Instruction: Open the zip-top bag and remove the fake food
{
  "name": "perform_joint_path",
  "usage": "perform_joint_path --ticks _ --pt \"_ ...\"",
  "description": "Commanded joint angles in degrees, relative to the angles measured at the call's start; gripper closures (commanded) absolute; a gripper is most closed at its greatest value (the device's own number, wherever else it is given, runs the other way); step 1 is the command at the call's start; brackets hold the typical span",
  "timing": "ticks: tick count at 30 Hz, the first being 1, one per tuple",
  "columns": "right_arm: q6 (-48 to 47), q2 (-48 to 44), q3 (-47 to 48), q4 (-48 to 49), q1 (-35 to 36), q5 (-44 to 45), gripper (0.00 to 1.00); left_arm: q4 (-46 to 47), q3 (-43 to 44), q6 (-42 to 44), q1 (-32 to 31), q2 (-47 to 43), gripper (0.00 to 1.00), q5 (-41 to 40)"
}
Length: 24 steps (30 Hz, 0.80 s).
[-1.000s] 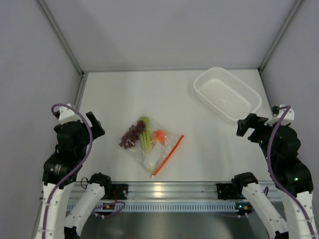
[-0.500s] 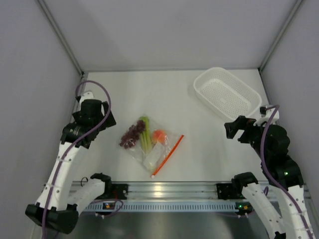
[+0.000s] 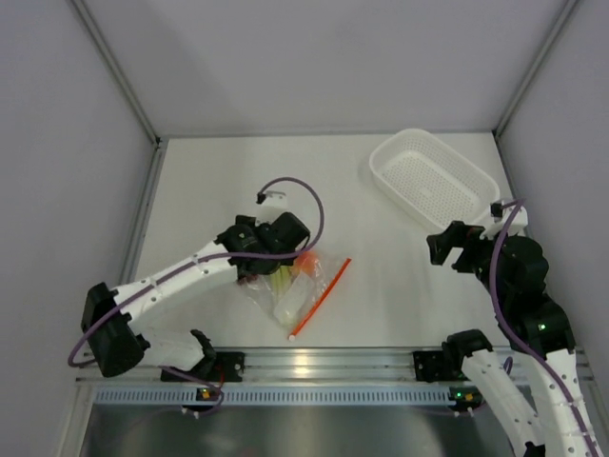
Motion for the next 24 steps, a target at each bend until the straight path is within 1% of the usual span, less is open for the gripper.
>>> perform_joint_path --ticks 1,2,4,5,8,11,16,17,20,22,24 --pt "-1.58 -0.51 2.14 0.36 0.1 3.44 0.01 0.72 3.79 -4.38 -5.97 4.25 0.09 -6.98" --pt "-1.67 -0.59 2.4 0.27 0.36 3.88 0.01 0.54 4.24 -4.73 -8.6 5.57 0.09 -7.25" --pt "-1.76 -0.51 2.58 0.01 0.71 4.59 0.01 0.37 5.64 -5.96 -11.33 9.09 0.1 -8.04" --pt "-1.76 -0.51 2.67 -0.08 0.8 4.94 0.01 -0.42 6.08 -6.49 -14.05 10.31 0.11 -8.91" --pt "-1.76 -0.33 2.49 -0.08 1.24 5.73 0.0 -1.74 7.84 -9.99 -18.71 15.84 0.14 -9.27" --pt "-1.67 -0.51 2.32 0.18 1.24 5.65 0.01 -1.83 8.2 -12.46 -22.41 18.75 0.17 -8.92" --pt "-1.5 -0.24 2.67 -0.08 1.24 5.56 0.0 -2.62 9.16 -15.54 -27.07 25.7 0.23 -9.1" --pt "-1.41 -0.16 2.67 0.01 1.24 5.56 0.01 -2.71 9.25 -16.33 -27.6 27.36 0.26 -8.92" --pt "-1.41 -0.42 2.49 -0.08 1.24 5.47 0.01 -3.41 9.78 -18.09 -29.36 29.22 0.3 -8.92" --pt "-1.41 -0.24 2.49 0.1 1.24 5.38 0.0 -3.41 10.13 -18.7 -30.5 31.41 0.36 -8.75" --pt "-1.23 -0.07 2.49 0.18 1.24 5.38 0.01 -3.41 9.87 -18.8 -30.86 32.47 0.38 -8.57"
